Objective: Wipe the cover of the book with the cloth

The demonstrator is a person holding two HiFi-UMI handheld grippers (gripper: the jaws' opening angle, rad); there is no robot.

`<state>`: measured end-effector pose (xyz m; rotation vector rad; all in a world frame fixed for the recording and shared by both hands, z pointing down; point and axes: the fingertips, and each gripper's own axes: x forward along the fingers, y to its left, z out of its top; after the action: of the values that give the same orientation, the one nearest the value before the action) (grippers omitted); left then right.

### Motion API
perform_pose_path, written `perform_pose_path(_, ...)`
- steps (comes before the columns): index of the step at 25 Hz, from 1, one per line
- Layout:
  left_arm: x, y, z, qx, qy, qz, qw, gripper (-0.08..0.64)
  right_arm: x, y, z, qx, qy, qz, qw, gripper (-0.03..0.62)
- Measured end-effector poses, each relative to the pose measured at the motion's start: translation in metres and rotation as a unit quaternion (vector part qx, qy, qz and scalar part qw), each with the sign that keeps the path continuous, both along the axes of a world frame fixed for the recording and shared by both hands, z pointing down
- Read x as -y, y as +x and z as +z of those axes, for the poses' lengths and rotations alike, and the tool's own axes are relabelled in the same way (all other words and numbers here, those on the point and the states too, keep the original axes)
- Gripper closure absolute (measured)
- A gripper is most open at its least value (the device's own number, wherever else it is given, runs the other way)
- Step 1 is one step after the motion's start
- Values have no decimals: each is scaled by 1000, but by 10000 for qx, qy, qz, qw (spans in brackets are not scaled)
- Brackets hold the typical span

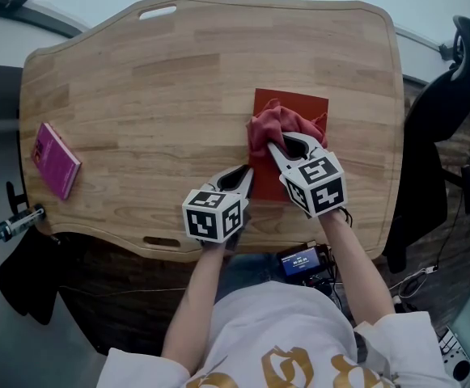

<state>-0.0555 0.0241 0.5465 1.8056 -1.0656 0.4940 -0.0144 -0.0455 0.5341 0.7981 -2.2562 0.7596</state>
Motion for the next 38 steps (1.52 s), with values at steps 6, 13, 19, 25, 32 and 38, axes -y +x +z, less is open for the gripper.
perform_pose_path(6,0,0,0,3,-5,-10,10000,517,10,0,0,-14,-102,34,9999,517)
perform_pose_path(13,-1,0,0,3,3,-21,10000,517,19,0,1,-12,-98,120,9999,517)
perform_pose_path(19,0,0,0,7,1,-28,10000,517,27,1,1,-4,-94,178,9998,517)
perform_pose_path(25,0,0,-1,15,1,-44,10000,517,34,4,0,13,-80,240,9997,517)
perform_pose_path(32,0,0,0,25,14,-55,10000,517,41,8,0,23,-66,316,9995,517)
perform_pose_path(38,0,-1,0,30,12,-80,10000,517,42,11,0,4,-61,358,9993,517)
